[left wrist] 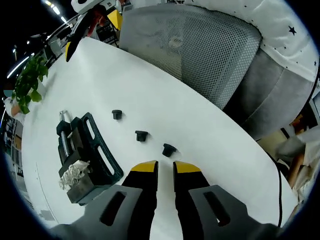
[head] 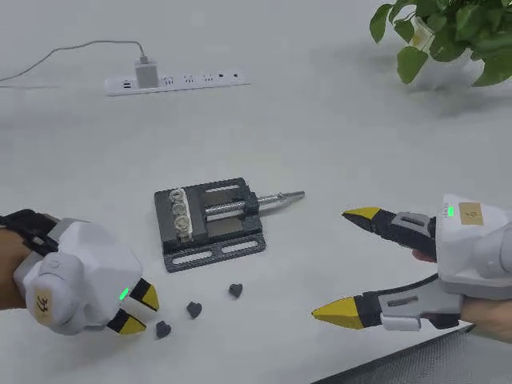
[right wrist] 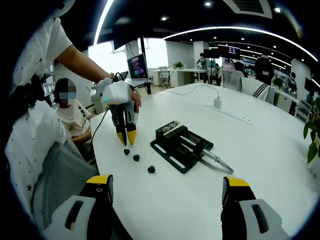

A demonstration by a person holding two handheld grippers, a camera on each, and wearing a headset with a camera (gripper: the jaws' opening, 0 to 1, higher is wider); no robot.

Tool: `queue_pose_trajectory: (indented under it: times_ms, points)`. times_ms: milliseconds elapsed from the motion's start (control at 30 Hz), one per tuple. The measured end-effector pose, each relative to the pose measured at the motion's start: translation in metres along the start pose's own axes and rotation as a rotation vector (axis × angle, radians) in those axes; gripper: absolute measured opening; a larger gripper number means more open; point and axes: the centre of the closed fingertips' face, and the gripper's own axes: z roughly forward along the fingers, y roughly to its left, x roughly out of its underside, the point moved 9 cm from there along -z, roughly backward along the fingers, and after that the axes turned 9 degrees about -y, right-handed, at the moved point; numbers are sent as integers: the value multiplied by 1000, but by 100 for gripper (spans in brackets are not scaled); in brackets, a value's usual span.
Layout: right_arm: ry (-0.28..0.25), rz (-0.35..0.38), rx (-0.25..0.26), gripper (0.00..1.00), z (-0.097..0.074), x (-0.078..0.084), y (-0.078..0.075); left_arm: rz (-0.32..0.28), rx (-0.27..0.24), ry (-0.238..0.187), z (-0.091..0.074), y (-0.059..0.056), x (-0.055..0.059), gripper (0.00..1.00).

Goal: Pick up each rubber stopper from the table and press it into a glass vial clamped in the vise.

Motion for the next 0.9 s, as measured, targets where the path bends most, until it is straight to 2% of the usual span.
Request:
queue_pose_trajectory:
  times_ms: [100, 333, 667, 900]
  points:
    - [0, 4, 9, 89, -1, 1, -1, 14, 21, -10, 3, 3, -2, 9]
    - [-4, 12, 29, 89, -4, 0, -4, 45, 86, -4, 7, 3, 2, 8]
    - [5, 27, 40, 88, -4, 4, -6, 78, 118, -20, 12, 5, -2, 7]
    - [7, 34, 43, 88, -3, 6, -7, 79, 131, -16, 13, 7, -1, 4]
